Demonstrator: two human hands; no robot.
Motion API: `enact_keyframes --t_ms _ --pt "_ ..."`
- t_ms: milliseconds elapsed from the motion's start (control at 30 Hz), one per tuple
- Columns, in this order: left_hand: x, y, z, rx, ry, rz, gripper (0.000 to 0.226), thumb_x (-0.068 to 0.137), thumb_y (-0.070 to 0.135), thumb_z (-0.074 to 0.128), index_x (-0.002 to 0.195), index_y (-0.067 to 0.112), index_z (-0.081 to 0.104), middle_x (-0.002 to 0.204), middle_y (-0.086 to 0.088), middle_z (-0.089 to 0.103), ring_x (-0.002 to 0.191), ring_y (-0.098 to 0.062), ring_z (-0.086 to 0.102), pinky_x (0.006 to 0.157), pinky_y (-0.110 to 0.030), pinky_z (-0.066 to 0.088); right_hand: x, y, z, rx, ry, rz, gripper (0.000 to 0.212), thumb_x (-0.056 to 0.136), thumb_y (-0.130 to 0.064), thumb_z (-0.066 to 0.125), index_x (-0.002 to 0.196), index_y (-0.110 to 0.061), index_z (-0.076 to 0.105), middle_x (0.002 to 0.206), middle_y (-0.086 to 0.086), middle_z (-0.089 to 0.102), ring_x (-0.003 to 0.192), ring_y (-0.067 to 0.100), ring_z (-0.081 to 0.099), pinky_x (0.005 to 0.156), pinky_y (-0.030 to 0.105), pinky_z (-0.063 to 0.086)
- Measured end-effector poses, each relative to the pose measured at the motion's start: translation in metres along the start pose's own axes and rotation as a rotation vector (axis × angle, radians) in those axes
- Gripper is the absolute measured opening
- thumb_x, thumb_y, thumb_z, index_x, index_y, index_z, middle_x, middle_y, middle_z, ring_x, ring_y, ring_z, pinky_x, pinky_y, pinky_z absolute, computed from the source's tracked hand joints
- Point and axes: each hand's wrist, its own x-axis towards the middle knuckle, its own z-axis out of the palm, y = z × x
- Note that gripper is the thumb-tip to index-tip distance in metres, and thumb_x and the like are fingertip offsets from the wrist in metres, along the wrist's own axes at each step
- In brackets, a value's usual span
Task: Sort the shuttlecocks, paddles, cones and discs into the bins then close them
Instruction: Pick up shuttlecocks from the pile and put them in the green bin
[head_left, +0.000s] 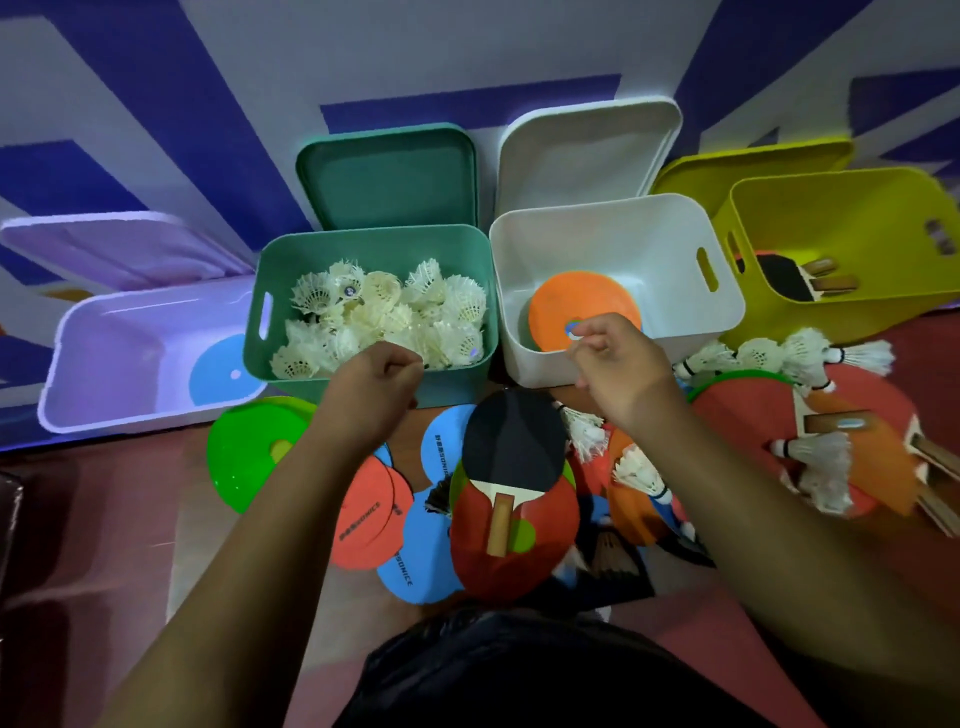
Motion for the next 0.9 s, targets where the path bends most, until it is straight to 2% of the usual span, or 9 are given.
enact_keyframes --t_ms 100,267,367,433,500,600,733,833,900 --pt "-0.011 0.011 0.026 -0.012 -0.097 0.015 0.013 0.1 0.025 0.061 0.093 0.02 0.071 0.091 -0.001 0.076 0.069 -0.011 0.073 0.073 -0.044 0.06 -0.011 0.016 -0.026 0.043 0.053 0.023 0.016 0.1 -0.014 0.061 0.108 -0.025 0.071 0.102 0.0 0.072 0.067 0.013 0.067 0.05 0.014 0.046" --pt "-0.031 0.035 0.085 0.029 -0.295 0.065 0.018 0.103 0.027 0.06 0.091 0.023 0.072 0.088 0.0 0.076 0.076 -0.019 0.074 0.071 -0.04 0.058 -0.031 0.05 -0.08 0.029 0.094 0.028 0.014 0.096 -0.023 0.061 0.096 -0.034 0.07 0.09 -0.007 0.077 0.074 0.017 0.072 0.066 0.032 0.056" --pt "-0.043 0.048 0.125 0.064 -0.37 0.097 0.02 0.103 0.031 0.061 0.089 0.022 0.072 0.081 0.002 0.075 0.073 -0.015 0.072 0.071 -0.037 0.058 -0.042 0.076 -0.108 -0.032 0.1 0.06 0.013 0.102 -0.023 0.057 0.098 -0.028 0.069 0.089 -0.007 0.076 0.071 0.009 0.071 0.066 0.03 0.054" --pt "-0.05 0.056 0.15 0.077 -0.407 0.105 0.018 0.102 0.028 0.063 0.089 0.021 0.073 0.076 0.005 0.073 0.066 -0.007 0.067 0.066 -0.029 0.054 -0.05 0.094 -0.124 -0.038 0.119 0.078 0.015 0.103 -0.021 0.055 0.098 -0.024 0.069 0.088 -0.006 0.075 0.069 0.004 0.069 0.068 0.03 0.053" --pt "-0.058 0.064 0.17 0.056 -0.465 0.098 0.015 0.101 0.025 0.065 0.088 0.023 0.073 0.076 0.008 0.072 0.066 -0.006 0.065 0.063 -0.025 0.052 -0.059 0.112 -0.138 -0.062 0.131 0.089 0.017 0.103 -0.024 0.054 0.095 -0.019 0.068 0.086 -0.001 0.074 0.073 0.01 0.07 0.069 0.036 0.056" --pt "-0.066 0.069 0.197 0.043 -0.535 0.123 0.013 0.102 0.028 0.066 0.091 0.027 0.072 0.09 0.009 0.076 0.077 -0.009 0.069 0.068 -0.025 0.051 -0.072 0.137 -0.154 -0.112 0.142 0.151 0.023 0.096 -0.036 0.053 0.091 -0.018 0.067 0.086 0.003 0.073 0.078 0.024 0.07 0.078 0.048 0.059" --pt "-0.071 0.07 0.23 0.197 -0.573 0.077 0.01 0.101 0.035 0.063 0.106 0.03 0.07 0.102 0.0 0.074 0.084 -0.016 0.07 0.079 -0.037 0.059 -0.085 0.171 -0.167 -0.172 0.09 0.238 0.015 0.097 -0.028 0.057 0.088 -0.023 0.068 0.084 0.0 0.073 0.076 0.022 0.071 0.079 0.047 0.059" --pt "-0.076 0.073 0.253 0.406 -0.584 0.084 0.029 0.1 0.038 0.062 0.126 0.026 0.066 0.125 -0.003 0.062 0.105 -0.023 0.064 0.082 -0.032 0.049 -0.091 0.19 -0.169 -0.123 0.026 0.327 0.012 0.097 -0.027 0.061 0.091 -0.028 0.07 0.092 -0.003 0.074 0.08 0.02 0.073 0.081 0.037 0.061" --pt "-0.077 0.074 0.268 0.437 -0.576 0.076 0.033 0.099 0.036 0.063 0.131 0.026 0.065 0.131 -0.006 0.058 0.112 -0.027 0.064 0.085 -0.032 0.05 -0.093 0.199 -0.17 -0.136 -0.043 0.363 0.01 0.097 -0.025 0.063 0.098 -0.032 0.071 0.101 -0.005 0.073 0.09 0.019 0.073 0.081 0.029 0.055"
